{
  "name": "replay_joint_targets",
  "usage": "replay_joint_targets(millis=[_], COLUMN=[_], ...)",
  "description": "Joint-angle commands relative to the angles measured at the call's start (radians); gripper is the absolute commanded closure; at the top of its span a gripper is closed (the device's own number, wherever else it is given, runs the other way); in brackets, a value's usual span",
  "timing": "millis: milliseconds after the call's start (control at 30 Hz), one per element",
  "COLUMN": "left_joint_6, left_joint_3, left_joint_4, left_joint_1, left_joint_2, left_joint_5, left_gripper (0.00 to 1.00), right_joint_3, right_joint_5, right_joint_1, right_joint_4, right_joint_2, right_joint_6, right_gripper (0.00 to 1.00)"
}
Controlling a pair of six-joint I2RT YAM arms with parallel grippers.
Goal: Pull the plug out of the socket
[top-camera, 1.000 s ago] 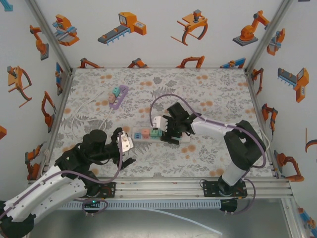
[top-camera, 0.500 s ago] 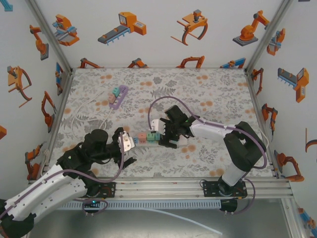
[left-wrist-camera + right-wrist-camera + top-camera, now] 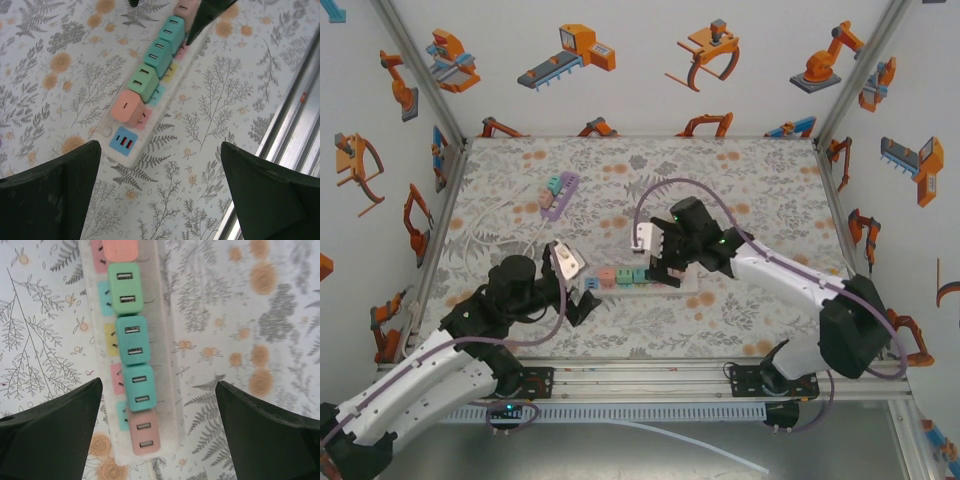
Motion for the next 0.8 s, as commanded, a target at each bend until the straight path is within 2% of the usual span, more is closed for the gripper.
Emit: replay_joint_targets(millis=[0,133,233,400,500,767], left_joint_6=[-0.259,-0.435,-0.508,-0.58,-0.62,-0.655], left_joint_3=[0.02,0.103,0.144,0.191,0.202,0.168], left_joint_4=[0.071,-0.042,-0.098,-0.152,-0.139,-0.05], left_joint_1=[0.087,0.182,0.242,0.31,0.337,0.355], left_joint_2=[0.047,0.139,0.206,0.352,0.433,0.556], left_joint_5=[-0.07,-0.165,-0.163,-0.139,-0.099,-0.039], left_gripper=[0.03,0.03,0.03,0.03,0.0,0.18], right_joint_3=[-0.031,-0.086,-0.122,-0.14,-0.126,-0.155], right_joint_5=[-0.058,-0.102,-0.144,-0.18,-0.293,-0.323], right_joint_1=[-0.079,-0.178,-0.245,-0.26,-0.26,-0.241], right_joint_4=[-0.002,-0.015,-0.014,-0.023,-0.087,0.04], right_joint_2=[-0.077,-0.143,-0.171,-0.146,-0.105,-0.037], right_joint_6=[0.018,0.018,0.018,0.014,-0.063,-0.074], right_gripper=[0.16,0.16,0.17,0.2,0.24,0.32])
